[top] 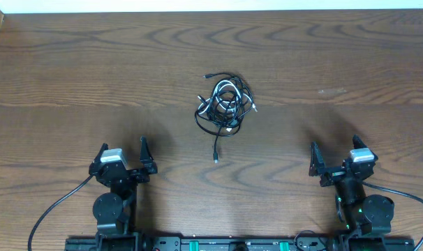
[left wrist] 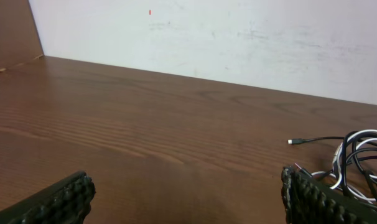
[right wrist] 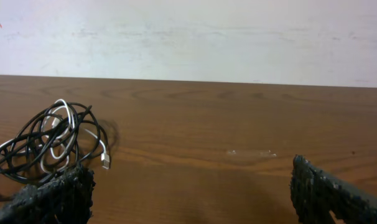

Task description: Untangle cables

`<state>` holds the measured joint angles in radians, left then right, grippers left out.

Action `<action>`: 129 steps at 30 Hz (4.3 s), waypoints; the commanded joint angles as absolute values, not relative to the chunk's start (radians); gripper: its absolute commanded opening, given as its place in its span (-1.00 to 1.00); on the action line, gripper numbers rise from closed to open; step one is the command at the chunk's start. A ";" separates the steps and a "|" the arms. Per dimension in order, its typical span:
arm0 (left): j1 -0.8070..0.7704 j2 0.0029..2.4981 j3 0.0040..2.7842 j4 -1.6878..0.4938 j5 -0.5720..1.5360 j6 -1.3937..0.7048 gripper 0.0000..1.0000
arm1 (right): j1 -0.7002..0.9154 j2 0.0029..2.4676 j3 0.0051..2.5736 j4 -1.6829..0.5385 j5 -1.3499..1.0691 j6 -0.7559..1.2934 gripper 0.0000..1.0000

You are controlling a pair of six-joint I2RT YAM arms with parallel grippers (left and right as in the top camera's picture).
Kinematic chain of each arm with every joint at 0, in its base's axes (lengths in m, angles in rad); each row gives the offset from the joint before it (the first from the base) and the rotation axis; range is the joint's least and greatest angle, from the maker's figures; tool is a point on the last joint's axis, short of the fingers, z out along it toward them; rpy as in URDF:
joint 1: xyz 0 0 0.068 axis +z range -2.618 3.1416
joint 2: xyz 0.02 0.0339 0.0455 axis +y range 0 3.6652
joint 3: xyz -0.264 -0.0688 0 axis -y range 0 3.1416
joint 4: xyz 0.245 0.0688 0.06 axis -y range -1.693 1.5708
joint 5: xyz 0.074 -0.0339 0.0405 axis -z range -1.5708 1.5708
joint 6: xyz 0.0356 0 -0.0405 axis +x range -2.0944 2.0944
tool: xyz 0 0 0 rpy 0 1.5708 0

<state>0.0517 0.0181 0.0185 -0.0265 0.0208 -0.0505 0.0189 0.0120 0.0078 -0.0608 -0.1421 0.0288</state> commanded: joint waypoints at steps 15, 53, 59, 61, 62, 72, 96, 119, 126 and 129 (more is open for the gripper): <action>0.055 0.023 0.004 -0.070 0.014 -0.038 0.95 | 0.020 0.007 0.006 -0.063 -0.141 0.013 0.99; 0.055 0.023 0.004 -0.051 0.028 -0.038 0.95 | 0.020 0.007 0.006 -0.063 -0.141 0.013 0.99; 0.055 0.026 0.034 -0.051 0.192 -0.049 0.95 | 0.020 0.007 0.006 -0.063 -0.141 0.013 0.99; 0.055 0.039 0.051 -0.051 0.202 -0.081 0.95 | 0.020 0.007 0.006 -0.063 -0.141 0.013 0.99; 0.055 0.050 0.059 -0.051 0.202 -0.091 0.95 | 0.020 0.007 0.006 -0.063 -0.141 0.013 0.98; 0.055 0.237 0.166 -0.030 0.202 -0.090 0.95 | 0.020 0.007 0.006 -0.063 -0.141 0.013 0.99; 0.055 0.321 0.226 -0.264 0.195 -0.090 0.95 | 0.020 0.007 0.006 -0.063 -0.141 0.013 0.98; 0.055 0.321 0.226 -0.546 0.195 -0.090 0.95 | 0.020 0.007 0.006 -0.063 -0.141 0.013 0.99; 0.055 0.321 0.226 -0.546 0.195 -0.090 0.95 | 0.020 0.007 0.006 -0.063 -0.141 0.013 0.99; 0.055 0.321 0.226 -0.546 0.195 -0.090 0.95 | 0.020 0.007 0.006 -0.063 -0.141 0.013 0.98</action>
